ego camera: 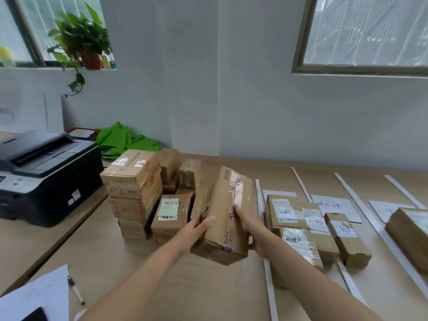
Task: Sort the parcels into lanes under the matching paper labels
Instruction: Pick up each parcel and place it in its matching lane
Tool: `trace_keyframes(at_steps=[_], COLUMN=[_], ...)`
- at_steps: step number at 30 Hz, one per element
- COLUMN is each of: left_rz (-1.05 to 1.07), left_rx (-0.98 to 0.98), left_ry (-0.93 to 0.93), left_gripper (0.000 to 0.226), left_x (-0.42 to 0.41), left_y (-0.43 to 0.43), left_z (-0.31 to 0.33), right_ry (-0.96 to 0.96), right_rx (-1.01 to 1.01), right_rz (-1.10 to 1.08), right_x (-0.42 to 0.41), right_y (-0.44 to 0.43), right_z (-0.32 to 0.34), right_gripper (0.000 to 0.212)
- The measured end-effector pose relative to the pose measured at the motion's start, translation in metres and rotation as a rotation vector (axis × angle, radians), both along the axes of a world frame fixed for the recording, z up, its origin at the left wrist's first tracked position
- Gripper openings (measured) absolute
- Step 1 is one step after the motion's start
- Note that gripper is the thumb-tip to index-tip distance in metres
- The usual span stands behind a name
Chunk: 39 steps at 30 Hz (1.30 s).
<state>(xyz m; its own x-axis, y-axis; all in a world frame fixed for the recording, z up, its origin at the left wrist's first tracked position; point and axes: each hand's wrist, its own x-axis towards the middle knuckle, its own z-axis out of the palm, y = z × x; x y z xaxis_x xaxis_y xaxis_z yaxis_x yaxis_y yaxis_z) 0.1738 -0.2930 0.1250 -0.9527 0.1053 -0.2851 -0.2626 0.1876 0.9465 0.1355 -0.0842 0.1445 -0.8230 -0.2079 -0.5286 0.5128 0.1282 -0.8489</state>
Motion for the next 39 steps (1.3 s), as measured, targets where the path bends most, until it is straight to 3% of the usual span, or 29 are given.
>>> trace_keyframes(at_steps=[5,11,17,23,25,33,36,39], left_rz=[-0.091,0.105,0.131,0.138,0.127,0.254,0.293,0.285], left_rx=[-0.133,-0.189,-0.09,-0.07,-0.079,0.102,0.048,-0.042], left_ry=[-0.002,0.094,0.243,0.24,0.244,0.202,0.217,0.209], left_gripper=[0.104,0.073,0.081,0.049,0.048,0.052,0.056,0.039], left_x=[0.036,0.041,0.038,0.03,0.026,0.015,0.011,0.011], left_y=[-0.001,-0.006,-0.002,0.006,0.012,0.019,0.016,0.021], left_z=[-0.004,-0.015,-0.012,-0.016,-0.019,-0.023,-0.019,-0.013], right_ry=[0.02,0.177,0.219,0.267,0.298,0.293,0.29,0.285], right_rx=[-0.105,-0.172,-0.34,-0.207,-0.187,-0.166,-0.152,-0.138], right_rz=[-0.063,0.07,0.202,0.203,0.172,0.159,0.141,0.069], right_x=[0.008,0.011,0.0,-0.014,-0.016,-0.017,-0.014,-0.009], right_y=[0.013,0.015,0.033,0.046,0.049,0.062,0.059,0.055], right_z=[-0.005,-0.008,-0.012,-0.005,-0.002,0.005,0.0,-0.009], right_gripper=[0.063,0.045,0.046,0.055,0.06,0.033,0.028,0.026])
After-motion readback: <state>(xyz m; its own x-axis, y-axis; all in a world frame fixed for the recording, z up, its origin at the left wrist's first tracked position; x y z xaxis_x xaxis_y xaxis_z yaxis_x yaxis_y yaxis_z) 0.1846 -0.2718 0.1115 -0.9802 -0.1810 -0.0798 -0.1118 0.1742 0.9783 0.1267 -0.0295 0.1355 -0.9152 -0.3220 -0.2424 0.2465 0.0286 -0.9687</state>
